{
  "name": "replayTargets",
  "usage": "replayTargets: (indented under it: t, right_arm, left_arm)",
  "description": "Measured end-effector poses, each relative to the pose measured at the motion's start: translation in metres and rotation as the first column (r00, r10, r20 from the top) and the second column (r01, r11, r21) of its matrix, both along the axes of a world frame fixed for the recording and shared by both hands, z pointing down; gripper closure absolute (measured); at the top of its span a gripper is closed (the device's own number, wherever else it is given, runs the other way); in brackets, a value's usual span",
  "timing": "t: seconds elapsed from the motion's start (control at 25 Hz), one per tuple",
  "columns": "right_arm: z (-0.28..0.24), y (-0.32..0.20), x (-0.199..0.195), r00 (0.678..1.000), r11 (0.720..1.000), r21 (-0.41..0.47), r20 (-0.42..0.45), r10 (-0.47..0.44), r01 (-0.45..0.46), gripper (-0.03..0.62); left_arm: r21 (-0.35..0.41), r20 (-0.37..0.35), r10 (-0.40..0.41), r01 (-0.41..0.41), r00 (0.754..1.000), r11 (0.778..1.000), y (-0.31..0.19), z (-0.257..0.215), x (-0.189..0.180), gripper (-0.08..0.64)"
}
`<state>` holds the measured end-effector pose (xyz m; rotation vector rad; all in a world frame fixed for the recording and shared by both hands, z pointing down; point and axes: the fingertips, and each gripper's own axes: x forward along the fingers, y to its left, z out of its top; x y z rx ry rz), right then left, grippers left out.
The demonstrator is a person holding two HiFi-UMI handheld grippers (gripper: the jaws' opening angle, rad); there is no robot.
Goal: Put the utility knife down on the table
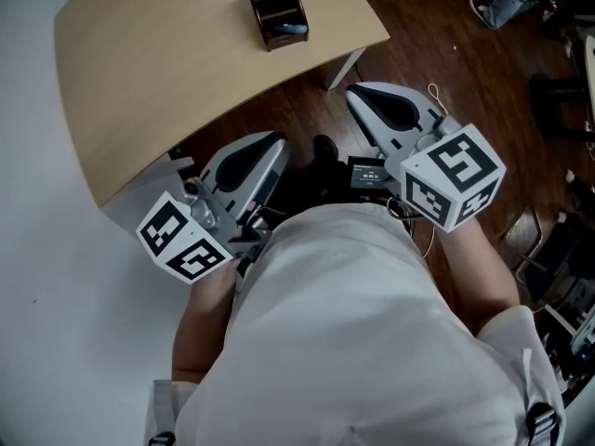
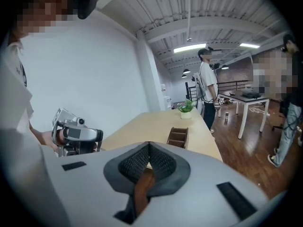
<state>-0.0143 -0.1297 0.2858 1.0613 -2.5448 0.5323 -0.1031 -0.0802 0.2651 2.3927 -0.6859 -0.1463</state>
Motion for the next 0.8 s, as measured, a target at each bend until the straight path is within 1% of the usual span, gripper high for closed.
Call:
replayTargets:
  t: [0.24, 0.4, 0.8]
  right_arm:
    - [-0.013, 0.014, 0.007, 0.999, 1.0, 0.003, 0.029, 0.02, -0.021, 0.591]
    - [-0.016, 0.016, 0.015, 0.998, 0.999, -0.004, 0.047, 0.034, -0.034, 0.591]
    - [-0.02, 0.014, 0.022, 0.998, 0.998, 0.009, 0.045, 0.054, -0.054, 0.591]
  left_arm:
    - [0.0, -0.001, 0.013, -0.013, 1.0, 1.0, 0.012, -0.003, -0.002, 0.557]
    - [-0.016, 0.004, 0.012, -0.012, 1.0, 1.0, 0.013, 0.001, -0.003, 0.557]
    - [-0.016, 0.018, 0.012, -0.012, 1.0, 1.0, 0.013, 0.001, -0.004, 0.557]
